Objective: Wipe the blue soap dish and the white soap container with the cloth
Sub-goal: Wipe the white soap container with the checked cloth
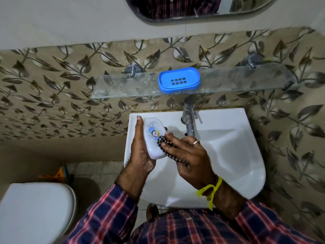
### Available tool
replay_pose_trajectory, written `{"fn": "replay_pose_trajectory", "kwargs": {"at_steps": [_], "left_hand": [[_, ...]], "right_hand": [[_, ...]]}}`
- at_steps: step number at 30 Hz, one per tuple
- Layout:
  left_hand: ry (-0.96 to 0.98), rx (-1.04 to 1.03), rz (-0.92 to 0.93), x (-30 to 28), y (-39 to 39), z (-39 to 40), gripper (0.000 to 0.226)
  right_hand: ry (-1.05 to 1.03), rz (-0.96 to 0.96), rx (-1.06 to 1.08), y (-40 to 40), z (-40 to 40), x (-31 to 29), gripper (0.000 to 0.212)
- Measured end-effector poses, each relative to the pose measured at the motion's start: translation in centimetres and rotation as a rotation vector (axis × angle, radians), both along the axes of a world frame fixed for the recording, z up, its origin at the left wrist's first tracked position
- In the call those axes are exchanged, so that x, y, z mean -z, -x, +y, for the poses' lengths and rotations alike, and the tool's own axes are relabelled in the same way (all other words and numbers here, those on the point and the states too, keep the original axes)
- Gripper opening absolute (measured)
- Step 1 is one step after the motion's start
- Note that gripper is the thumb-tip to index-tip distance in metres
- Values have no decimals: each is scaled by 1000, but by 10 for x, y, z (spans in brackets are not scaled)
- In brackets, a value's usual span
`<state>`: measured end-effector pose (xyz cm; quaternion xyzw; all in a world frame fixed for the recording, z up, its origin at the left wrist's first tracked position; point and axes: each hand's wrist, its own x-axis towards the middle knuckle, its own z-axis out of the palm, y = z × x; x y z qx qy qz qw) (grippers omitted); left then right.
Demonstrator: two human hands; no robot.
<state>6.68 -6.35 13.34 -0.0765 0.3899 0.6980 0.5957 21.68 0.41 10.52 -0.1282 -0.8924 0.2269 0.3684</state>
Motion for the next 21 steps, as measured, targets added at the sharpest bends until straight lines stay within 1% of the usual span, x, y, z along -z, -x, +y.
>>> {"fn": "replay_pose_trajectory", "kwargs": {"at_steps": [2,4,6,7,8,11,13,15,16,17,18,20,21], "left_hand": [[25,-60,38,1,2,2,78],[39,-174,81,3,5,3,75],[28,-285,62,2,8,4,72],[29,-299,62,1,9,4,70],[44,-291,78,1,10,4,68],[129,-234,162,8,1,0,59],[183,-224,189,15,-6,-6,55],[230,-236,238,22,-9,-12,56],[255,-251,293,26,-8,-15,56],[290,-275,375,31,-7,-17,51],[313,-298,465,34,-7,-19,41],[341,-355,646,35,-9,-22,13],[347,-371,728,35,-11,-24,7]], "right_hand": [[-15,-5,-7,0,-4,1,62],[-70,-48,-42,-6,-5,2,59],[-119,-100,-43,-13,-3,4,58],[-101,-112,-23,-17,-1,6,60],[-33,-108,10,-19,2,7,63],[299,-23,147,-23,7,10,66],[492,32,220,-24,10,11,59],[598,53,308,-25,11,14,45],[650,64,353,-26,11,18,39],[736,84,399,-27,11,22,34],[850,103,449,-28,11,26,30],[1050,131,569,-30,12,34,24],[1106,143,619,-33,13,38,22]]}}
